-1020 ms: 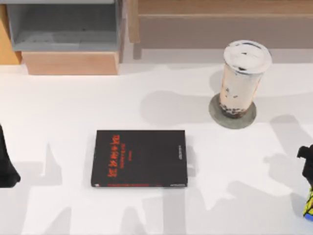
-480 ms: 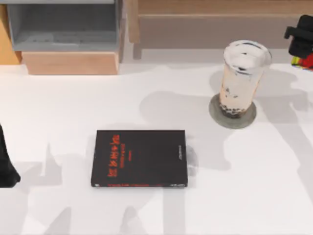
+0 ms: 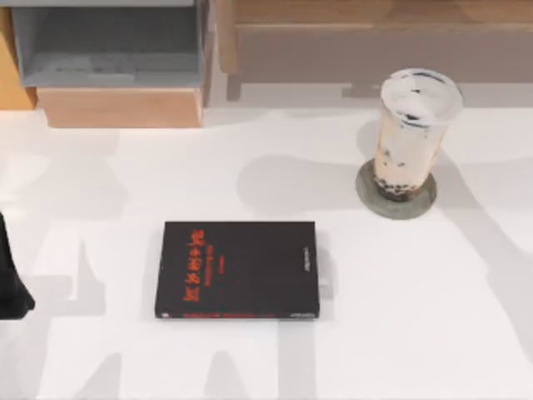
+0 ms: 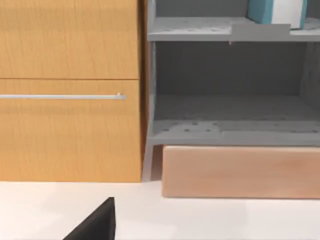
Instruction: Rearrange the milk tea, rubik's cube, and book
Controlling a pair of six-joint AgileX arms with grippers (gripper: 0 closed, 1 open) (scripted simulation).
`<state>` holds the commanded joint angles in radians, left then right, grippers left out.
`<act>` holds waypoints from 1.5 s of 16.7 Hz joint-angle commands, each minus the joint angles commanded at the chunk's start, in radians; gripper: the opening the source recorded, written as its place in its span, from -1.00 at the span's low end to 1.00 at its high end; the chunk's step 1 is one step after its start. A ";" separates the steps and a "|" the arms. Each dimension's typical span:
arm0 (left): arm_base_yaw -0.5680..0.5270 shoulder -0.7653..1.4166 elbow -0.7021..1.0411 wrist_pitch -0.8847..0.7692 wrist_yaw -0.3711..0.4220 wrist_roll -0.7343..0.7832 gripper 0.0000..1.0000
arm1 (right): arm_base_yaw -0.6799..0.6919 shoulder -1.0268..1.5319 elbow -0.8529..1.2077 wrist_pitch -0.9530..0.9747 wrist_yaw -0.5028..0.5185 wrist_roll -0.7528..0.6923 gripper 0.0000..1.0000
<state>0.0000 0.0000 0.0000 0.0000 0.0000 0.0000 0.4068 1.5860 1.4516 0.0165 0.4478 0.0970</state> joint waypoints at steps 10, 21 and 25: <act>0.000 0.000 0.000 0.000 0.000 0.000 1.00 | 0.025 0.015 0.066 0.095 0.011 -0.079 -1.00; 0.000 0.000 0.000 0.000 0.000 0.000 1.00 | -0.074 0.368 0.495 0.021 -0.086 -0.090 -1.00; 0.000 0.000 0.000 0.000 0.000 0.000 1.00 | -0.066 0.404 0.519 0.000 -0.077 -0.083 -1.00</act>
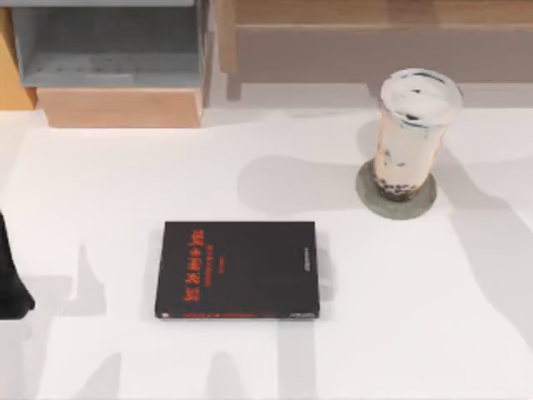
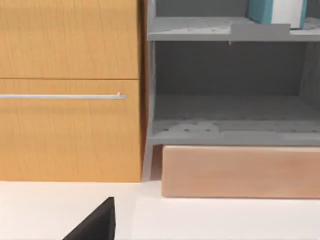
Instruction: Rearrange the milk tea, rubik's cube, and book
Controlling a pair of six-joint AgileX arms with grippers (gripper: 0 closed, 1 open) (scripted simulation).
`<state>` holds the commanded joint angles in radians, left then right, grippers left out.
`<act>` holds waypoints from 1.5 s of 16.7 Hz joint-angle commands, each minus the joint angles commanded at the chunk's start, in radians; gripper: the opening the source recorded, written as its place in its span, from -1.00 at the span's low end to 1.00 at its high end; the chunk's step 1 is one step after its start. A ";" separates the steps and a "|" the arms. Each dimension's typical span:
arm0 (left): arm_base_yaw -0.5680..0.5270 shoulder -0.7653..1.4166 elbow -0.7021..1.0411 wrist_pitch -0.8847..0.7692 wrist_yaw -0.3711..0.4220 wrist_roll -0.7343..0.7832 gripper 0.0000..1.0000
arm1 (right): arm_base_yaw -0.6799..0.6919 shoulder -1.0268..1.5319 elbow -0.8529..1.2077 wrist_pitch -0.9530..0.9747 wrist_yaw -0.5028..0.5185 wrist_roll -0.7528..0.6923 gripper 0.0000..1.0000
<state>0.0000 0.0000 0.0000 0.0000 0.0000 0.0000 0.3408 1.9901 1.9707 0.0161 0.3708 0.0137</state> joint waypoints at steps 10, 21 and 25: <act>0.000 0.000 0.000 0.000 0.000 0.000 1.00 | 0.000 0.000 0.000 0.000 0.000 0.000 0.21; 0.000 0.000 0.000 0.000 0.000 0.000 1.00 | 0.000 0.000 0.000 0.000 0.000 0.000 1.00; 0.000 0.000 0.000 0.000 0.000 0.000 1.00 | -0.001 -0.004 -0.004 0.001 0.001 0.000 1.00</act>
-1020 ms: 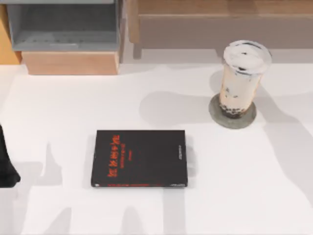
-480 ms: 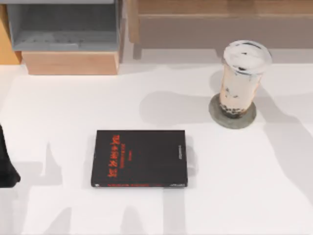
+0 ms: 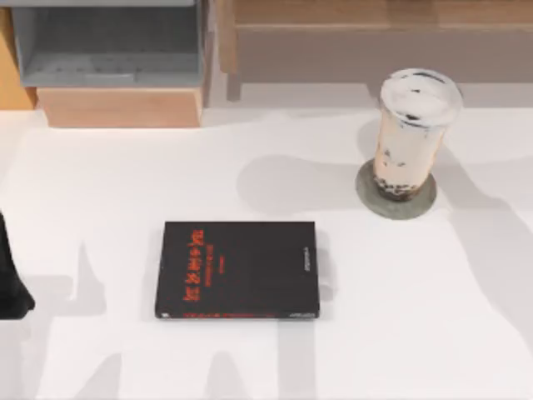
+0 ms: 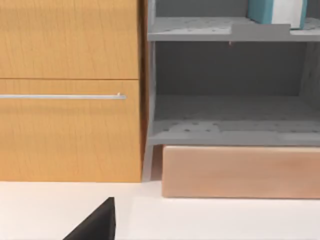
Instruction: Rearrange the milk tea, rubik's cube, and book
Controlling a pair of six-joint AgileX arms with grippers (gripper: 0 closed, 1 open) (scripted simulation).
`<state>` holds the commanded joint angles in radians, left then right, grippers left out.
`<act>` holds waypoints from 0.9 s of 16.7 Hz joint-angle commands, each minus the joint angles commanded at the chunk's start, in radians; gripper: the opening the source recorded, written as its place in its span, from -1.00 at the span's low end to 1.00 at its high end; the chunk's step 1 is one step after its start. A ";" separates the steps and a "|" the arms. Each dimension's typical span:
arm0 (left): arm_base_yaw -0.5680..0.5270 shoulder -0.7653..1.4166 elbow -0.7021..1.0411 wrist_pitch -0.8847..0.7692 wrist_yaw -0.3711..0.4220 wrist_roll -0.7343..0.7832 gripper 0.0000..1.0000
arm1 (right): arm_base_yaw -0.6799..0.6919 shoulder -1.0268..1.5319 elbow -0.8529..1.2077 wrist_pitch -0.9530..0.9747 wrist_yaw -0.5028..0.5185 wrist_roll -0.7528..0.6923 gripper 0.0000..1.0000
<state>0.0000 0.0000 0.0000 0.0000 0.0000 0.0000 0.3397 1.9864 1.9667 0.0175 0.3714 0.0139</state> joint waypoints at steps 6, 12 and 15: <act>0.000 0.000 0.000 0.000 0.000 0.000 1.00 | 0.023 -0.104 -0.147 0.037 0.020 0.001 1.00; 0.000 0.000 0.000 0.000 0.000 0.000 1.00 | 0.020 -0.114 -0.160 0.042 0.022 0.001 1.00; 0.000 0.000 0.000 0.000 0.000 0.000 1.00 | 0.005 -0.166 -0.206 0.045 0.010 0.002 1.00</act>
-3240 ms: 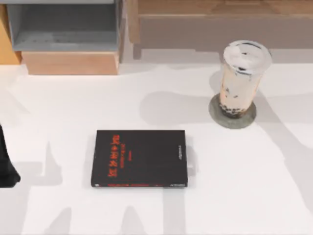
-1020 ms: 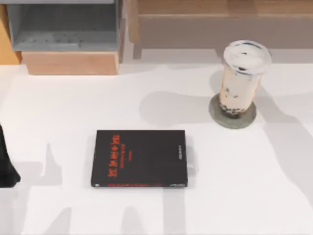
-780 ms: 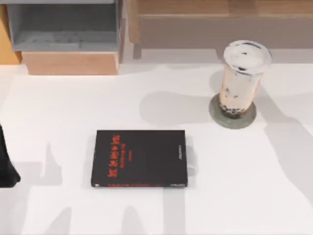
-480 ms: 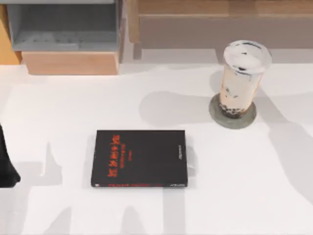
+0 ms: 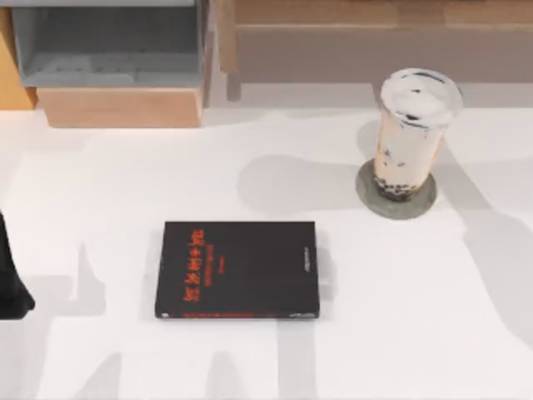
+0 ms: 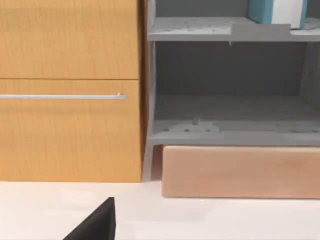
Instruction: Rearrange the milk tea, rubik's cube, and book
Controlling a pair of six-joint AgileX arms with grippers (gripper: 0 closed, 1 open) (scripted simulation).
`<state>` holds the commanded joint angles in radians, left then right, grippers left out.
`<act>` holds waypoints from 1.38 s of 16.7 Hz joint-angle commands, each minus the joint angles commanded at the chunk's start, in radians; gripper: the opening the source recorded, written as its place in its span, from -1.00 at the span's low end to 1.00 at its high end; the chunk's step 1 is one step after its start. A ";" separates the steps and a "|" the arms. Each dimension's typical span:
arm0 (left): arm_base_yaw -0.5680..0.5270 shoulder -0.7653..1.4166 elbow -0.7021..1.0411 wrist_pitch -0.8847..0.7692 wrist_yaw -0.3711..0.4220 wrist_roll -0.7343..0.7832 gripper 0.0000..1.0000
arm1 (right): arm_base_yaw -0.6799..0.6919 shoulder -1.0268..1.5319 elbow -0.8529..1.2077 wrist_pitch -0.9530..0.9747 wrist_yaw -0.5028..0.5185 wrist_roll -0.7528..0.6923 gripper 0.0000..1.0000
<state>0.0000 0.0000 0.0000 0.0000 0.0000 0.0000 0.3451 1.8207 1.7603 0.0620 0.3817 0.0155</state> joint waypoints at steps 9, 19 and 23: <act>0.000 0.000 0.000 0.000 0.000 0.000 1.00 | -0.122 -0.675 -0.664 -0.030 -0.139 -0.007 1.00; 0.000 0.000 0.000 0.000 0.000 0.000 1.00 | -0.304 -1.657 -1.610 -0.073 -0.335 -0.017 1.00; 0.000 0.000 0.000 0.000 0.000 0.000 1.00 | -0.342 -1.808 -1.749 -0.063 -0.378 -0.016 1.00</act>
<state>0.0000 0.0000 0.0000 0.0000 0.0000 0.0000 0.0033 0.0126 0.0112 -0.0014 0.0038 -0.0003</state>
